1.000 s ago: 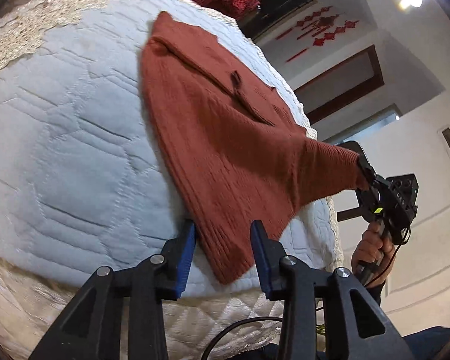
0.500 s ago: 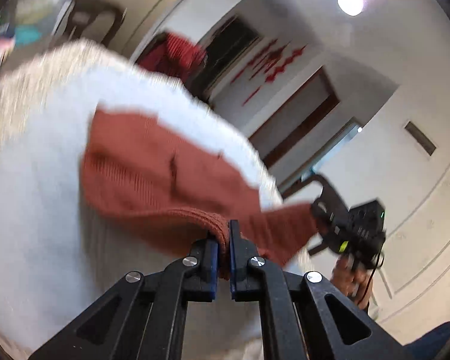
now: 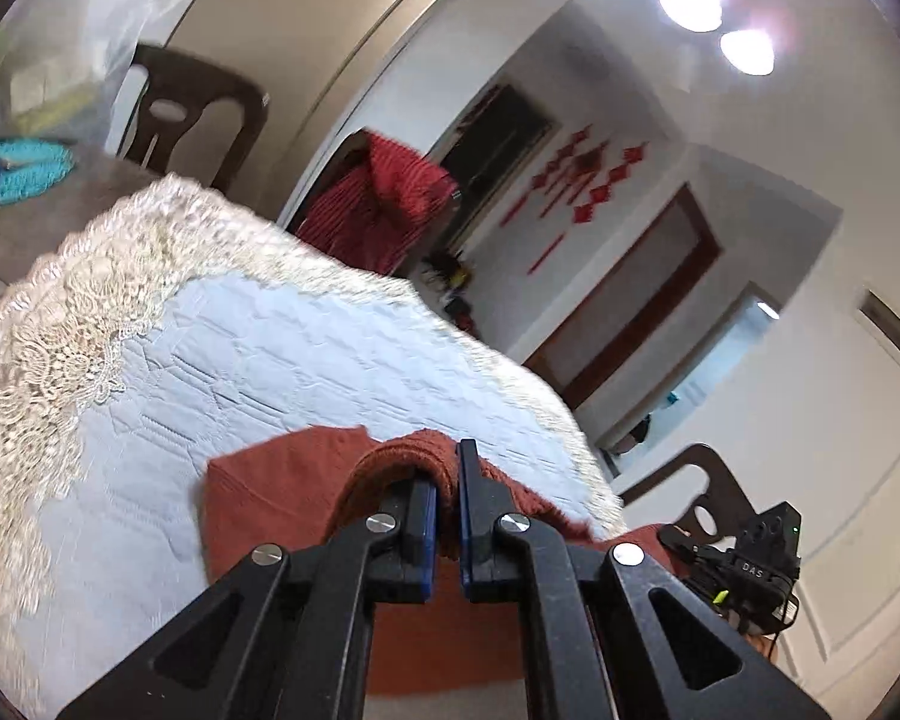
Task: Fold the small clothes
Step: 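Lower the hem onto the collar and open both tools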
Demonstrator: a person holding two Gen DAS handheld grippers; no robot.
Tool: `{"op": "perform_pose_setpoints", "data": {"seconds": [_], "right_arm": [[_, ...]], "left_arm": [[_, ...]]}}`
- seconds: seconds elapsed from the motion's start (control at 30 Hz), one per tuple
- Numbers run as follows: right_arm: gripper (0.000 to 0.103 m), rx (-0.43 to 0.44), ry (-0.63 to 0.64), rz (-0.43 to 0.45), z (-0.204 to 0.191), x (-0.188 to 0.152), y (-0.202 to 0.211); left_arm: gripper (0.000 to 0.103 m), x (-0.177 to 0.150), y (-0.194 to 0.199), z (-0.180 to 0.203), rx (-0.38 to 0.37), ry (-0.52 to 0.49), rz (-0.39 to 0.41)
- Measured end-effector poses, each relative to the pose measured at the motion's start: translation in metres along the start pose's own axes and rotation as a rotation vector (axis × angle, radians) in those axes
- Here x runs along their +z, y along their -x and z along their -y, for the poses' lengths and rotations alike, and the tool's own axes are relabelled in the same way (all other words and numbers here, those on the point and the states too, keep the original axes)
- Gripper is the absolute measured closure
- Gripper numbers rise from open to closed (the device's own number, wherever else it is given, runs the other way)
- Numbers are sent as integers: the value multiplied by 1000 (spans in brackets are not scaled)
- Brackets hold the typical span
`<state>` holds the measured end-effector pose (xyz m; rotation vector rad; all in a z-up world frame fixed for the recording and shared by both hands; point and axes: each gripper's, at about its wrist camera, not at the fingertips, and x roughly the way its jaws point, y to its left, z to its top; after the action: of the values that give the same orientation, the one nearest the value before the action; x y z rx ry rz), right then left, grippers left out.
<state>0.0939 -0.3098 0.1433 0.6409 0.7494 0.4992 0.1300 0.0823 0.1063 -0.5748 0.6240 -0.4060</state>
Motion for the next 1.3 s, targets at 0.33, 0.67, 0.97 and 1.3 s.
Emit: {"op": "perform_pose_setpoints", "data": {"seconds": [0.33, 0.67, 0.97, 1.3], "right_arm": [[98, -148, -223, -143, 75, 14, -75], [75, -56, -304, -86, 81, 22, -68], [60, -79, -129, -27, 51, 26, -50], [72, -284, 218, -164, 3, -45, -41]], "left_arm": [[96, -10, -106, -65, 188, 138, -237], [71, -1, -100, -62, 152, 138, -191], [69, -4, -66, -27, 142, -25, -121], [69, -81, -45, 16, 111, -189, -275]]}}
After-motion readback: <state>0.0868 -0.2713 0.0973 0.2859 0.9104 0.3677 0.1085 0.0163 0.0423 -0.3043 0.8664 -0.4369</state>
